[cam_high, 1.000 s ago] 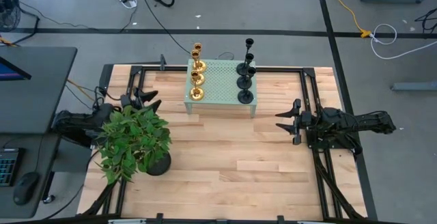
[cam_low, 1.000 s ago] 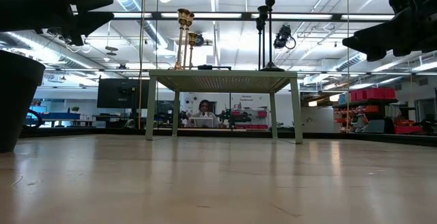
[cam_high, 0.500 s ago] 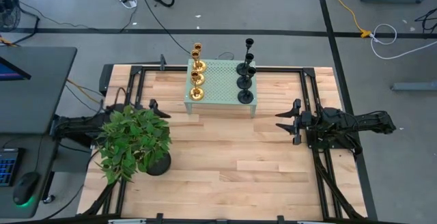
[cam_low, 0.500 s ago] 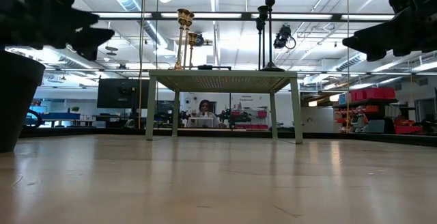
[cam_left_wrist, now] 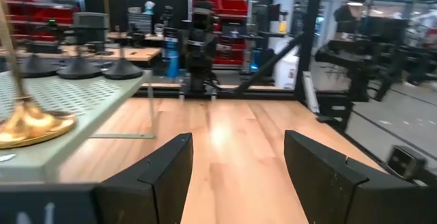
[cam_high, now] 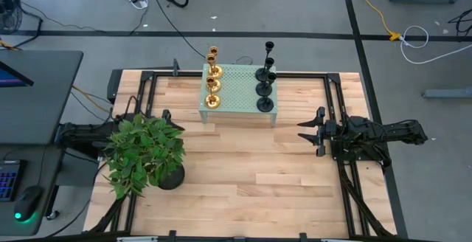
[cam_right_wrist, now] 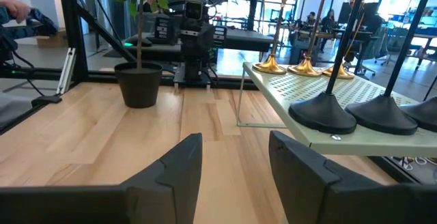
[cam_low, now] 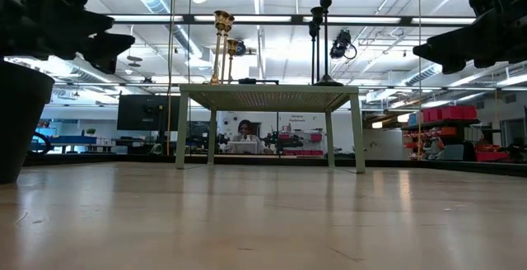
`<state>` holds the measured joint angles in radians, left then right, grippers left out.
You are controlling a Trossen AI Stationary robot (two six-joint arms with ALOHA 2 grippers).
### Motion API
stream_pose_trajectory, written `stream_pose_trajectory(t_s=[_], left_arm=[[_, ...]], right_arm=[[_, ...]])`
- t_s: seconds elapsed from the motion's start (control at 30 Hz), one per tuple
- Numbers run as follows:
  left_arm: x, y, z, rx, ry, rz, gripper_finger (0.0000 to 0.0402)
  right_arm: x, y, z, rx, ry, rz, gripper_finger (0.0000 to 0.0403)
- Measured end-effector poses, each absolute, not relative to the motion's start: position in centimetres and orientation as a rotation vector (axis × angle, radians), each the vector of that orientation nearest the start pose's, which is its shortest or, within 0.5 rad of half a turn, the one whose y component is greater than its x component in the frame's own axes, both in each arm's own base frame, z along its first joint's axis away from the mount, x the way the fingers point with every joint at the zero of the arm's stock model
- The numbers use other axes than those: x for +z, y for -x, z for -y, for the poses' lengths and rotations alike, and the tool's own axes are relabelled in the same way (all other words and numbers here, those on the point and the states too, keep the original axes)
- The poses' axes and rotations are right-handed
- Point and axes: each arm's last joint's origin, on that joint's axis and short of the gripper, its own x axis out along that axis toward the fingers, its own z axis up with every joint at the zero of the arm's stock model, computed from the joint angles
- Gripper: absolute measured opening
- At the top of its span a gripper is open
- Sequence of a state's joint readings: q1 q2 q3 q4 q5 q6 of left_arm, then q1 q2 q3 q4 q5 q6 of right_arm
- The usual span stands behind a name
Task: Pick & Place candle stick holders
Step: Return to Home Position
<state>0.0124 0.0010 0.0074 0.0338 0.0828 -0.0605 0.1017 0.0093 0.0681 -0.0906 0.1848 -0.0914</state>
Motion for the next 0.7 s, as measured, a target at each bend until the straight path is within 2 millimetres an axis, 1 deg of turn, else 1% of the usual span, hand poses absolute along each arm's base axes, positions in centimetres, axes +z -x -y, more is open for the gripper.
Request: stream_pose_trajectory(t_s=[0.17, 0.7], left_arm=[[17.01, -9.68, 0.86, -0.127, 0.060, 0.046, 0.0231], [17.16, -9.71, 0.83, -0.126, 0.060, 0.061, 0.0231]], right_arm=[[17.72, -9.33, -0.42, -0.081, 0.096, -0.035, 0.0171], [17.72, -9.33, -0.42, -0.081, 0.096, -0.035, 0.0171]])
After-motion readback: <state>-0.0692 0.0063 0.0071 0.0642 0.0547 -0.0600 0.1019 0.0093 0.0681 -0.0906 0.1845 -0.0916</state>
